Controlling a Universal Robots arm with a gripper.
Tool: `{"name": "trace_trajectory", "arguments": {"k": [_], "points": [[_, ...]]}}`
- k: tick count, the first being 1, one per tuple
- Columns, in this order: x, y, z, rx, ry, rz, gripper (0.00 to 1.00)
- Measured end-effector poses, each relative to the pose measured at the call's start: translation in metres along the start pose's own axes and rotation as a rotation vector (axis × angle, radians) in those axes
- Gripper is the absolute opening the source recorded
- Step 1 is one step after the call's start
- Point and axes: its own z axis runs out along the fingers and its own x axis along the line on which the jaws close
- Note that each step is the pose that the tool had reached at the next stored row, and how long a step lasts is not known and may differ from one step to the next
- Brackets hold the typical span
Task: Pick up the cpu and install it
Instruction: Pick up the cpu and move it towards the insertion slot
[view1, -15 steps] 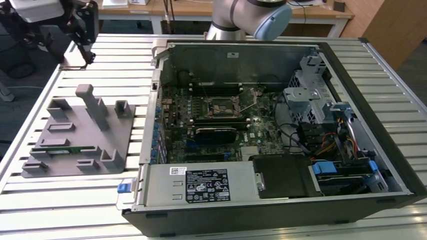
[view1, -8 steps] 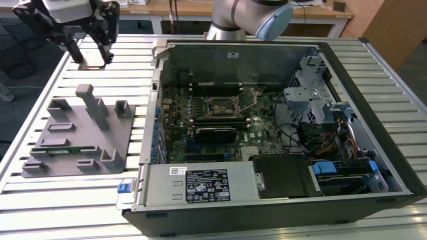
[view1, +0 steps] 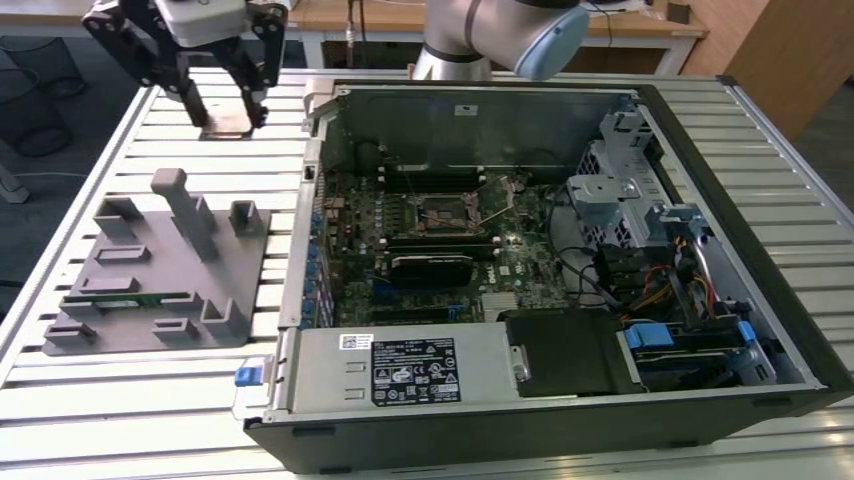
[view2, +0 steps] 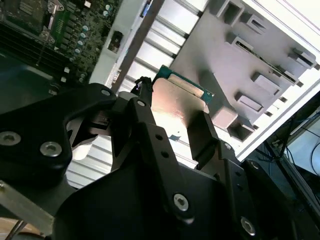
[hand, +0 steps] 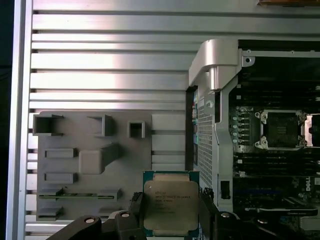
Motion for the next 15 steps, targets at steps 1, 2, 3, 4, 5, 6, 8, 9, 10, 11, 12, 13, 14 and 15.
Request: {"name": "trace_trajectory", "arguments": {"k": [1,2,3,4,5,6,8,9,10,11,12,13,14,15], "points": [[-0.0045,0.0,0.0001,0.0,0.0,0.0,0.53],[-0.009,0.0001,0.0002,-0.0001,-0.0001,0.0,0.53],[-0.0136,0.0001,0.0002,0.0,-0.0001,0.0,0.53],[-0.018,0.0001,0.0003,-0.0001,-0.0001,0.0,0.53],[-0.0229,0.0002,0.0003,0.0,0.0,0.0,0.53],[-0.0274,0.0002,0.0004,0.0,0.0,0.0,0.53],[-0.0364,0.0003,0.0006,-0.0001,-0.0001,0.0,0.53],[-0.0407,0.0003,0.0006,0.0,-0.0001,0.0,0.53],[-0.0452,0.0004,0.0007,-0.0001,-0.0001,0.0,0.53],[-0.0502,0.0004,0.0007,0.0,0.0,0.0,0.53],[-0.0547,0.0004,0.0008,-0.0001,-0.0001,0.0,0.53],[-0.0592,0.0005,0.0008,0.0,0.0,0.0,0.53],[-0.0636,0.0006,0.0009,-0.0001,-0.0001,0.0,0.53],[-0.0683,0.0007,0.0009,0.0,0.0,0.0,0.53]]}}
